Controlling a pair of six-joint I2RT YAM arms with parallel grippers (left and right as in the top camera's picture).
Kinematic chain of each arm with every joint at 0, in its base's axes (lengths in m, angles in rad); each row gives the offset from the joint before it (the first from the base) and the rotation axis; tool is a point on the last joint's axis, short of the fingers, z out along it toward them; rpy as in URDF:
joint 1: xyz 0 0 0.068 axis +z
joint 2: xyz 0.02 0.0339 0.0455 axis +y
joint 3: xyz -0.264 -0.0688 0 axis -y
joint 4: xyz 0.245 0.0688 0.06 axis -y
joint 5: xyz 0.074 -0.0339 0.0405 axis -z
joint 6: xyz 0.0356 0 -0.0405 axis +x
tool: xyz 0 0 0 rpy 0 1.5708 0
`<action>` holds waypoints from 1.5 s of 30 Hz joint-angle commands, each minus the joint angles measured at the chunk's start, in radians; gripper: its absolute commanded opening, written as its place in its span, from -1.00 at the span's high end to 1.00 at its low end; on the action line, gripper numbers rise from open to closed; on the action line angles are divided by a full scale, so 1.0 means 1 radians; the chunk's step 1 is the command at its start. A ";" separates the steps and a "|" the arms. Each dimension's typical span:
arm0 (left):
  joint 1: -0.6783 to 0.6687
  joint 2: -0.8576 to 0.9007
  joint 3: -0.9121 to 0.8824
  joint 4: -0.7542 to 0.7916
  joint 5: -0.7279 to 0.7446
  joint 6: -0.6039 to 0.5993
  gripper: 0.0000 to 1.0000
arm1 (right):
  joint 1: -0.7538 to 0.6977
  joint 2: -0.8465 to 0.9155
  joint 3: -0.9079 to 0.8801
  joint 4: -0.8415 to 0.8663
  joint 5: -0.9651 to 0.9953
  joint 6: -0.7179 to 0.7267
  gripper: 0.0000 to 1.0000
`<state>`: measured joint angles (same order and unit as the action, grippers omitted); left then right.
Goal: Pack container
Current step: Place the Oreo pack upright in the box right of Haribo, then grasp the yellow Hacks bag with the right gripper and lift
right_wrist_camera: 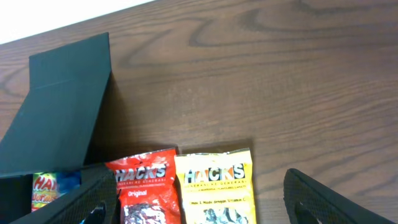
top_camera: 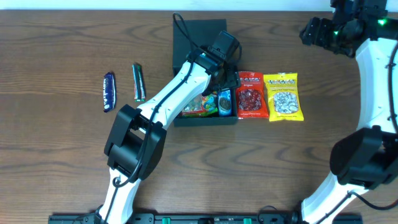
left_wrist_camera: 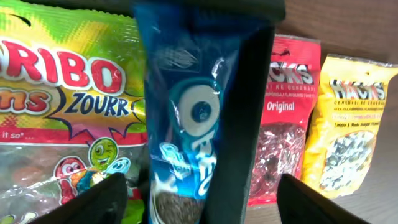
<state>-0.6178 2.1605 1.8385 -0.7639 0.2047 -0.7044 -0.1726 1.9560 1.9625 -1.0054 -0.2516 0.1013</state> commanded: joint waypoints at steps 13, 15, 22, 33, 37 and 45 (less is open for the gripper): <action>0.103 -0.169 0.023 -0.066 -0.275 0.193 0.18 | -0.005 -0.023 0.000 -0.002 -0.008 -0.013 -0.71; 0.175 -0.210 0.023 -0.112 -0.357 0.197 0.14 | -0.005 -0.023 0.000 -0.003 -0.008 -0.013 -0.72; 0.343 -0.232 0.018 -0.211 -0.451 0.238 0.06 | -0.003 -0.023 0.000 -0.002 -0.008 -0.013 -0.72; 0.492 -0.208 -0.032 -0.209 -0.442 0.258 -0.03 | 0.019 -0.018 -0.031 -0.002 -0.006 -0.042 -0.72; 0.515 -0.208 -0.032 -0.200 -0.439 0.275 -0.05 | 0.045 -0.006 -0.106 0.012 0.066 -0.047 -0.72; 0.517 -0.208 -0.032 -0.193 -0.439 0.283 -0.12 | 0.050 0.044 -0.291 0.064 0.061 -0.056 -0.60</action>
<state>-0.1005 1.9366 1.8141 -0.9604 -0.2173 -0.4393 -0.1238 1.9724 1.7130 -0.9520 -0.2054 0.0662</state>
